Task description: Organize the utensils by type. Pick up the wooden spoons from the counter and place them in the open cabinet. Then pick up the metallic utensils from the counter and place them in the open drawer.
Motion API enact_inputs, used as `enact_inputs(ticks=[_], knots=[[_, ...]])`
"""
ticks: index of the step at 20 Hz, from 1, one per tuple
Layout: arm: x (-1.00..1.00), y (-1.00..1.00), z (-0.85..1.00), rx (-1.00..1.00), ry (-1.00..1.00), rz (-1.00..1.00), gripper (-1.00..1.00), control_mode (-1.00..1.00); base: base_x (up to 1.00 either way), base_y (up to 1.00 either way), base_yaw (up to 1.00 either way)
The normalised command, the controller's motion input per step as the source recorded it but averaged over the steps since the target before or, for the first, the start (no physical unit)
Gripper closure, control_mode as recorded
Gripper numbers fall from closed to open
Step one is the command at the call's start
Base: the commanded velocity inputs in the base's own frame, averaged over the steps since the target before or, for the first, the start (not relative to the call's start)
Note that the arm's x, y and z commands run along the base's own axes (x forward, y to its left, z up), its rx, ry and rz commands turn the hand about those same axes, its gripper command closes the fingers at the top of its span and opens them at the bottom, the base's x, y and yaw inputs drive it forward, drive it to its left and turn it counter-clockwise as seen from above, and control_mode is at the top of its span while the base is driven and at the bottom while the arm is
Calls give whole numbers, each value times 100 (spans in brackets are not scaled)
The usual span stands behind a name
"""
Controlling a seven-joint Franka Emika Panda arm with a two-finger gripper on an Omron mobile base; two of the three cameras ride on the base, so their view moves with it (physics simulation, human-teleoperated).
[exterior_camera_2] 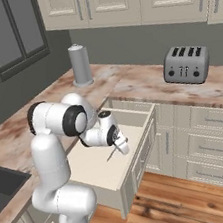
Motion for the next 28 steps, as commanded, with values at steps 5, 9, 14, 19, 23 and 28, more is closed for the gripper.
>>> enact_inputs(ticks=[5, 9, 14, 19, 23, 28], knots=[[33, 32, 0, 0, -2, 0, 100, -100, 0, 0, 0], [42, 5, -13, 8, 5, 2, 100, -100, 0, 0, 0], [33, 1, -32, 15, 8, 6, 100, -100, 0, 0, 0], [19, 0, -43, 19, 1, 9, 100, -100, 0, 0, 0], [27, 0, -37, 9, 0, 8, 100, -100, 0, 0, 0], [32, 1, -30, 0, 0, 6, 100, -100, 0, 0, 0]])
